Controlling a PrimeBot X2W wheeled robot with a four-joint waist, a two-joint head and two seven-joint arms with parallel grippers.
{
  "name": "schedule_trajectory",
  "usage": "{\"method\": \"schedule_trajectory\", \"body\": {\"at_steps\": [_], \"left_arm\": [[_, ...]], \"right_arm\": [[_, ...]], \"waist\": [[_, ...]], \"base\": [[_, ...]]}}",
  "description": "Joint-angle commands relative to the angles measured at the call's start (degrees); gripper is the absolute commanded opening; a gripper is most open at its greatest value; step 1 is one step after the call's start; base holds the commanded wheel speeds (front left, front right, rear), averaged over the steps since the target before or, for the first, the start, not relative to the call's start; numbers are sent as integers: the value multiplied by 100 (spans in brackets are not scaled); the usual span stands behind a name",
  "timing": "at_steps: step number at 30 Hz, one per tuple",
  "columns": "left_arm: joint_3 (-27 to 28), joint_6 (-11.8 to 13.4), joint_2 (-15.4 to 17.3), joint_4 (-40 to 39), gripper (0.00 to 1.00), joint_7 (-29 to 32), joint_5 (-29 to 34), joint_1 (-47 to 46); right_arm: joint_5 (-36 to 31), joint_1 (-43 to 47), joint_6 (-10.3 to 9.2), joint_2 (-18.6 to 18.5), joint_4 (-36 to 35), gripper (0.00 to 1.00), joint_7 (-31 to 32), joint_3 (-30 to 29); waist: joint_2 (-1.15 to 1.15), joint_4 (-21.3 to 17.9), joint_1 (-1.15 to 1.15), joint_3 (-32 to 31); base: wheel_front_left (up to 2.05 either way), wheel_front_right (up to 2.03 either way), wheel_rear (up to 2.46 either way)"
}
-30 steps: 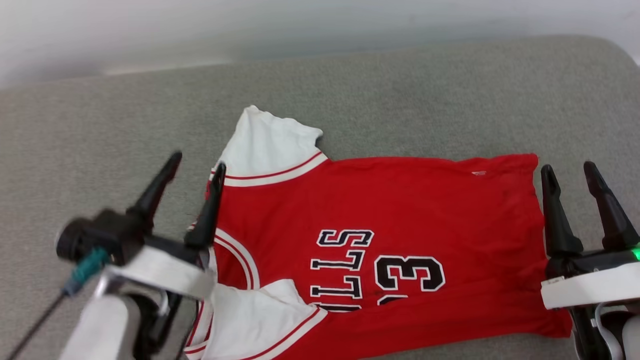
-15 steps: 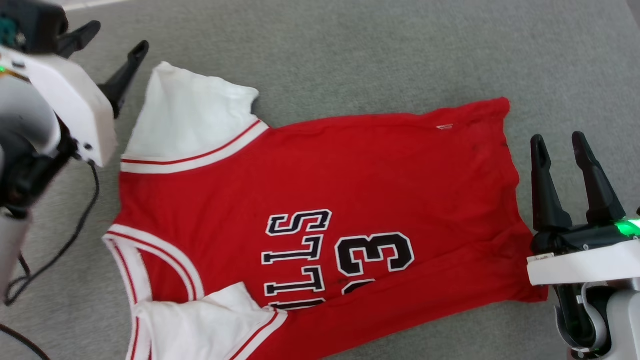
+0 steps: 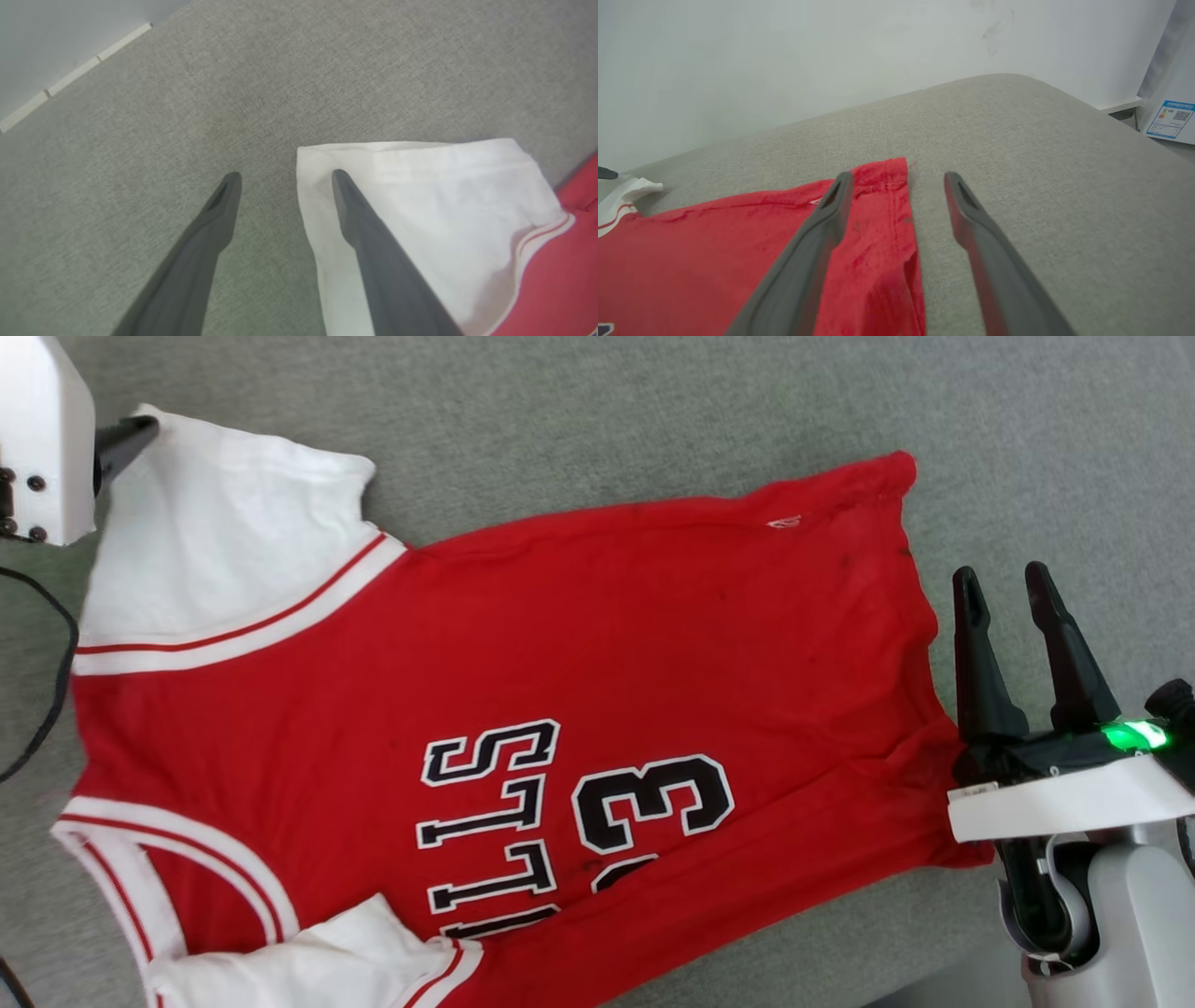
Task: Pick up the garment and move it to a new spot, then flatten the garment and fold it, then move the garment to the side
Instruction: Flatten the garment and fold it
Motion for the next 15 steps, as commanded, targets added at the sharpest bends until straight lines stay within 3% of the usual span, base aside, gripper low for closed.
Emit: {"method": "schedule_trajectory", "body": {"at_steps": [1, 7, 8, 9, 10, 15], "left_arm": [[-63, -1, 23, 81, 100, 131, 33, -58], [-213, 47, -33, 405, 100, 314, 51, -34], [-242, 48, -57, 458, 72, 351, 29, 9], [-265, 41, -89, 510, 16, 369, 3, 43], [-284, 37, -120, 554, 0, 367, -9, 75], [-244, 8, -234, 676, 0, -42, 11, 121]], "right_arm": [[-26, -140, -3, -14, 100, 100, -71, 31], [47, -245, -3, 7, 298, 100, -174, 109], [42, -256, -3, 8, 327, 100, -194, 120], [34, -272, -3, 6, 347, 100, -204, 134], [19, -285, -3, 1, 364, 100, -214, 135], [-55, -305, -3, -88, 386, 100, -225, 93]], "waist": [[0, -106, -1, 136], [0, -169, -1, 250], [0, -171, -1, 255], [0, -171, -1, 258], [0, -167, -1, 252], [0, -69, -1, 92]], "base": [[0, 0, 0], [0, 0, 0], [0, 0, 0], [0, 0, 0], [0, 0, 0], [0, 0, 0]]}}
